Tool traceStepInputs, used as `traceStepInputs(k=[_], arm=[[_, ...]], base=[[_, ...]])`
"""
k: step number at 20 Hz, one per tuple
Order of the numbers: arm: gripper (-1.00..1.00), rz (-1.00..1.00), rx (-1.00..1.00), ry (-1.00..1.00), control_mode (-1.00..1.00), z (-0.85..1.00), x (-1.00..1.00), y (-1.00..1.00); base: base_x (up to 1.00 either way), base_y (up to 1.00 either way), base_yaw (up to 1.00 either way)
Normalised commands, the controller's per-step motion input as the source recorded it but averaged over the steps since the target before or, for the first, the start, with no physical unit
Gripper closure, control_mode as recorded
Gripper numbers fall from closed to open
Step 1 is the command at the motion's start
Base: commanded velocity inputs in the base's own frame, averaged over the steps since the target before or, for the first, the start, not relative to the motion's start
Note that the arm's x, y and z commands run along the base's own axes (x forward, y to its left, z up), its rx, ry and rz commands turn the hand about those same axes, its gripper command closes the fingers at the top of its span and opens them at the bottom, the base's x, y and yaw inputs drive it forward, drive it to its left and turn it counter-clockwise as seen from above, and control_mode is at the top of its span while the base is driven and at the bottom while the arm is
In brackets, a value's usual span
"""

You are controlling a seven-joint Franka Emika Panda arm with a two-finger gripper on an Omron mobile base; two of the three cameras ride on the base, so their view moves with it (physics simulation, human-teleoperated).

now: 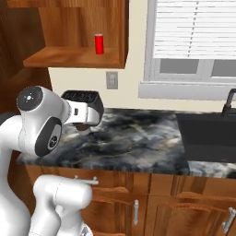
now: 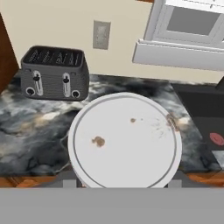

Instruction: Sort all alcoholic drinks to one cabinet, and non-alcoholic drinks to the other.

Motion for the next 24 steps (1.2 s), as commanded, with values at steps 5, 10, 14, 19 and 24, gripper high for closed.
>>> traceStepInputs(k=[5, 10, 14, 19, 24], arm=[[1.0, 0.0, 0.0, 0.0, 1.0, 0.0, 0.0, 0.0], [1.0, 0.0, 0.0, 0.0, 1.0, 0.0, 0.0, 0.0], [1.0, 0.0, 0.0, 0.0, 1.0, 0.0, 0.0, 0.0], [1.0, 0.0, 0.0, 0.0, 1.0, 0.0, 0.0, 0.0], [1.0, 0.0, 0.0, 0.0, 1.0, 0.0, 0.0, 0.0]], base=[[0.31, 0.28, 0.0], [0.31, 0.28, 0.0], [0.31, 0.28, 0.0], [0.3, 0.28, 0.0], [0.29, 0.27, 0.0]])
